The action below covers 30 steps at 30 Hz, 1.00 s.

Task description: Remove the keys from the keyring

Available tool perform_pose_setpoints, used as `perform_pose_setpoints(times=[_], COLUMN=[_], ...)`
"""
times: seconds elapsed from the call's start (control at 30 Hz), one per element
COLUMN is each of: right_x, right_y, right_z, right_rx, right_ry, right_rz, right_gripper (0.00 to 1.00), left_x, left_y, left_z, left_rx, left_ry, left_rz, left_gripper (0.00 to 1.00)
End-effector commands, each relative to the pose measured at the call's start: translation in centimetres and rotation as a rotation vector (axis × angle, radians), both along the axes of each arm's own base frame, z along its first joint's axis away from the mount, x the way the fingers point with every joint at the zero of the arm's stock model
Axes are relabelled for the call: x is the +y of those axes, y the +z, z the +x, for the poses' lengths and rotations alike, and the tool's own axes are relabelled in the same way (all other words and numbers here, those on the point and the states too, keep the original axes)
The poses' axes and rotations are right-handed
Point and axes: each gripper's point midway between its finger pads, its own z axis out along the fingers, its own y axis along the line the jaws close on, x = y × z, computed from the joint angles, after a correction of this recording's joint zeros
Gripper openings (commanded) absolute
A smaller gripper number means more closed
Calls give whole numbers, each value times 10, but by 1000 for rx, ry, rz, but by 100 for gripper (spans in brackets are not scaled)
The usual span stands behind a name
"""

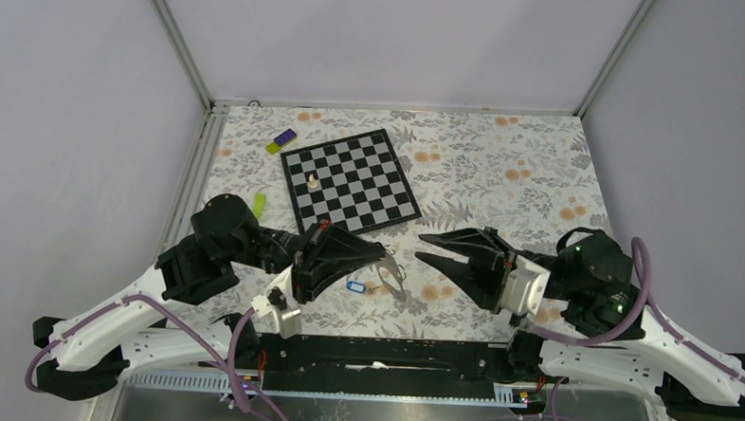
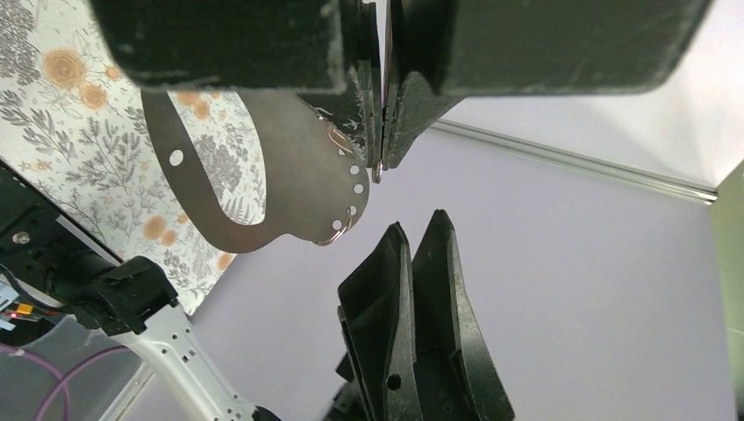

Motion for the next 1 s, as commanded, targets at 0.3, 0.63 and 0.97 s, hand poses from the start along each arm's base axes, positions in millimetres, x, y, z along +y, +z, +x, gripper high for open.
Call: perform_pose_setpoints(times=[0.3,0.63,0.97], right_x=[5,14,20], right_y=[41,29,18], right_z=[4,-12,-10], right_rx=[636,668,734], right_ry=[92,191,206], right_rz=[413,367,380], right_gripper=[42,51,38], left_x=[19,19,14], left_y=[50,53,53], left_z=[-28,-24,-21], left_rx=[-102,-113,-115], left_ry=[-101,-81,-75], left_rz=[-179,-188,-183], left_gripper=[0,0,0])
